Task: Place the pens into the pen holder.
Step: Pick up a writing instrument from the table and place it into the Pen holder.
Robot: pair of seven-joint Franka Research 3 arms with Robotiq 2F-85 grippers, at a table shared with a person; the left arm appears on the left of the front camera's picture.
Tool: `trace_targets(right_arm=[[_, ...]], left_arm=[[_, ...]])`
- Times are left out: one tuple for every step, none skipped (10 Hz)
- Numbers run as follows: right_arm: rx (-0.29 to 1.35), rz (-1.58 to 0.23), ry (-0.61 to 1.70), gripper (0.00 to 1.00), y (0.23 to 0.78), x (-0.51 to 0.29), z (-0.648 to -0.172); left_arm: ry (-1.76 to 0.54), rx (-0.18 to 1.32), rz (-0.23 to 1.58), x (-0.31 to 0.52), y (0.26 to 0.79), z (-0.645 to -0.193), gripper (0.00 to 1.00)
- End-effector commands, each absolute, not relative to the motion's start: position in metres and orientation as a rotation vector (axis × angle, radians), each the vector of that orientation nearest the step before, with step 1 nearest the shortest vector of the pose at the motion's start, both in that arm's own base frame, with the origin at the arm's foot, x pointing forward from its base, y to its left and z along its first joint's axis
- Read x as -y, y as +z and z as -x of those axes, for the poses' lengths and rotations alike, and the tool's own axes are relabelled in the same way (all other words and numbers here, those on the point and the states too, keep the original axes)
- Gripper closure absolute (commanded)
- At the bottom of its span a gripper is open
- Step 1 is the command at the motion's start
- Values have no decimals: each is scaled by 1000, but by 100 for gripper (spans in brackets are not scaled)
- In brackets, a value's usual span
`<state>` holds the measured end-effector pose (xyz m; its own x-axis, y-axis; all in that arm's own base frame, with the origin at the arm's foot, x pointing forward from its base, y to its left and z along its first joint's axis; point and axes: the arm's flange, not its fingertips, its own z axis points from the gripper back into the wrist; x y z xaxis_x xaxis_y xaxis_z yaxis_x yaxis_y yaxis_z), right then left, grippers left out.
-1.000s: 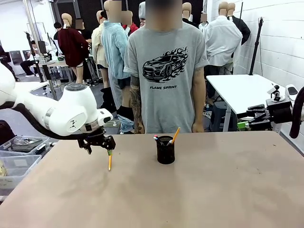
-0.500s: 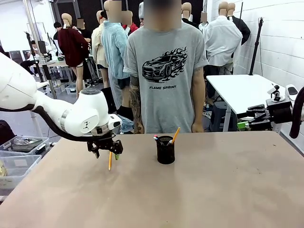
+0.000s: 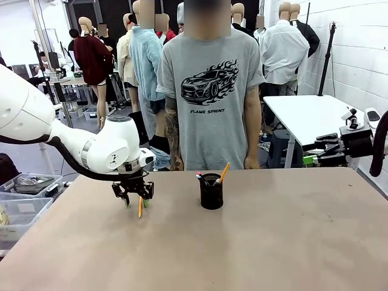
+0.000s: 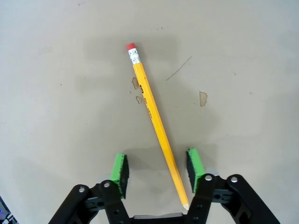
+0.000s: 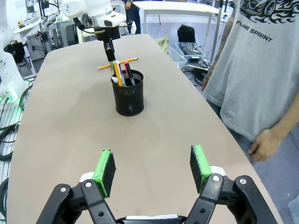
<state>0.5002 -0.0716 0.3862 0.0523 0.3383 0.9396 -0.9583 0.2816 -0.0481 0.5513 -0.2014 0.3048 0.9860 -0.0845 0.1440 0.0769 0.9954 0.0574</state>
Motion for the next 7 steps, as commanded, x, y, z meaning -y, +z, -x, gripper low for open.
trace_targets(right_arm=[[1060, -745, 1154, 19, 386, 71, -498], [1060, -745, 1154, 19, 386, 71, -498], [1060, -745, 1154, 19, 386, 71, -498], [1060, -745, 1154, 19, 386, 71, -498], [1060, -745, 1154, 19, 386, 71, -498], [1060, -745, 1154, 19, 386, 71, -498], [1060, -745, 1154, 19, 386, 71, -498]], left_arm=[[-62, 111, -69, 202, 302, -553, 90], [-64, 106, -75, 203, 302, -552, 100], [-62, 100, -74, 204, 303, -552, 100], [-55, 93, -74, 203, 302, -553, 100], [-43, 81, -76, 203, 299, -554, 100], [-32, 75, -75, 201, 298, -555, 100], [-28, 65, -69, 200, 297, -555, 100]])
